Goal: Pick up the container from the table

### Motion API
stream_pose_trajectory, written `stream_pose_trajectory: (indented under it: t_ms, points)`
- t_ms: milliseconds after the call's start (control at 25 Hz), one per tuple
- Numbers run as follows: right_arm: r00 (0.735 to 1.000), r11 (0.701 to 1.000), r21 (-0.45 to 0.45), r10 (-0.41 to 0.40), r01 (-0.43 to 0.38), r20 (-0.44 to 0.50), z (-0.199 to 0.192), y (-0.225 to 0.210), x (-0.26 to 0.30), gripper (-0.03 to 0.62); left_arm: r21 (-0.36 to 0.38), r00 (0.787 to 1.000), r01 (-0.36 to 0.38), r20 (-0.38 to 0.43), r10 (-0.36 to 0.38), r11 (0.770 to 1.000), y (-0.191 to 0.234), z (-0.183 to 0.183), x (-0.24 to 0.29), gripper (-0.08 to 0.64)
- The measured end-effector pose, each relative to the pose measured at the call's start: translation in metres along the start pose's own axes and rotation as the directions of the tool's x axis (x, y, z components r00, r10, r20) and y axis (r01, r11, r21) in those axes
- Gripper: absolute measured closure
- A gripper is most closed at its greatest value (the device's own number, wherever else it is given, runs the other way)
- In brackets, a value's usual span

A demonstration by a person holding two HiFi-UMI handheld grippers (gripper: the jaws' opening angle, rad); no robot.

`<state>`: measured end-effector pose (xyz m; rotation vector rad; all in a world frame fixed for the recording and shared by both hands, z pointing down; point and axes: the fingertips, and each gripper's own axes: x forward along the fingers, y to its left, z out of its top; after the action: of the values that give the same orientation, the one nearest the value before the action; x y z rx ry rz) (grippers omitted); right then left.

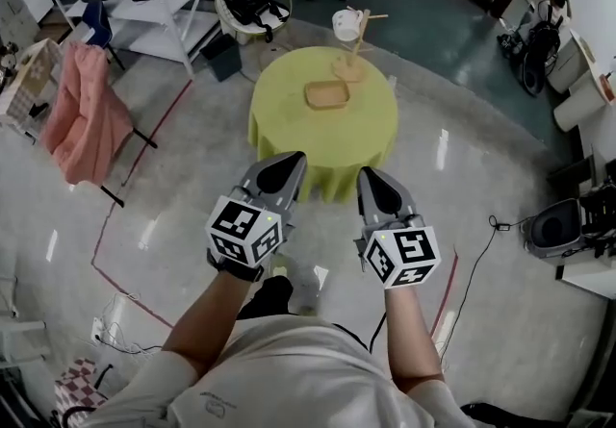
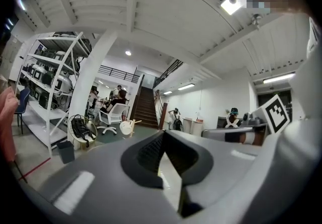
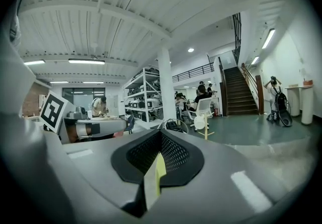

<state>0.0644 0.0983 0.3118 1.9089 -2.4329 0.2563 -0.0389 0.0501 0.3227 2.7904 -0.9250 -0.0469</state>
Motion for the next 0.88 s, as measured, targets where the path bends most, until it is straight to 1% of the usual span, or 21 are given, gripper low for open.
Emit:
stream_pose_trajectory:
  t_ms: [240, 440, 680, 880]
  points:
    - [0.999, 0.999, 0.014, -0.049, 0.049, -0.003, 0.004, -0.01, 0.061, 0.583, -0.004, 0.999, 0.029, -0.028, -0.029, 1.0, 0.057, -0.001, 0.039, 0.554]
    - [0.996, 0.996, 0.023, -0.09, 0.09, -0.005, 0.005, -0.02, 0.097, 0.583, -0.007, 0.997, 0.05, -0.052, -0.051, 0.999, 0.092, -0.005, 0.066, 0.554]
    - [0.994, 0.994, 0.028, -0.106, 0.106, -0.012, 0.007, -0.036, 0.13, 0.583, -0.02, 0.996, 0.044, -0.082, -0.046, 0.999, 0.121, -0.018, 0.093, 0.554]
    - [0.997, 0.997, 0.023, -0.079, 0.079, -0.011, 0.006, -0.054, 0.167, 0.583, -0.025, 0.995, 0.012, -0.102, -0.014, 1.0, 0.145, -0.029, 0.12, 0.554]
